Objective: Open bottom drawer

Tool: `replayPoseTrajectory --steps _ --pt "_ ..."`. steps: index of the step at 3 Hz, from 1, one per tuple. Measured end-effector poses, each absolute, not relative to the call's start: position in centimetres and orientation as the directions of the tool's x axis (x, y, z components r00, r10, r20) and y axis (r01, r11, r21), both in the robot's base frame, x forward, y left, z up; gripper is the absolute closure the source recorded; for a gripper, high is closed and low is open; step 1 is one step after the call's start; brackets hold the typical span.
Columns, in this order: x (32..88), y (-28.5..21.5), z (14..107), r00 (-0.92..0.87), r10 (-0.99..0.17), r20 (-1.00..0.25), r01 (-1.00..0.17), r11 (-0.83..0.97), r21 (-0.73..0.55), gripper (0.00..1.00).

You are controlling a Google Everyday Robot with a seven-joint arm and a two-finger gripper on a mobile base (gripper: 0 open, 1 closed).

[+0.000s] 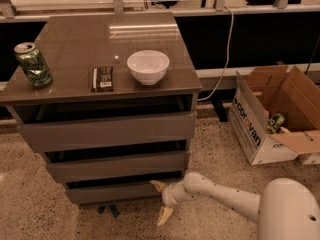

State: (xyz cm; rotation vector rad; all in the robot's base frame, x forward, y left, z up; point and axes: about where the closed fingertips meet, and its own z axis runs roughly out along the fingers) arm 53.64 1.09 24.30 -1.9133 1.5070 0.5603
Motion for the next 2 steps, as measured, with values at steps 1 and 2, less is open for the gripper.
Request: replayPoseTrajectory --steps 1,2 --pt "54.7 0.3 22.1 0.234 -0.717 -0.657 -0.97 -0.128 -0.207 0.0" --pt "56.2 0.1 21.0 0.242 -0.735 -0.634 -0.967 -0.131 -0.217 0.0"
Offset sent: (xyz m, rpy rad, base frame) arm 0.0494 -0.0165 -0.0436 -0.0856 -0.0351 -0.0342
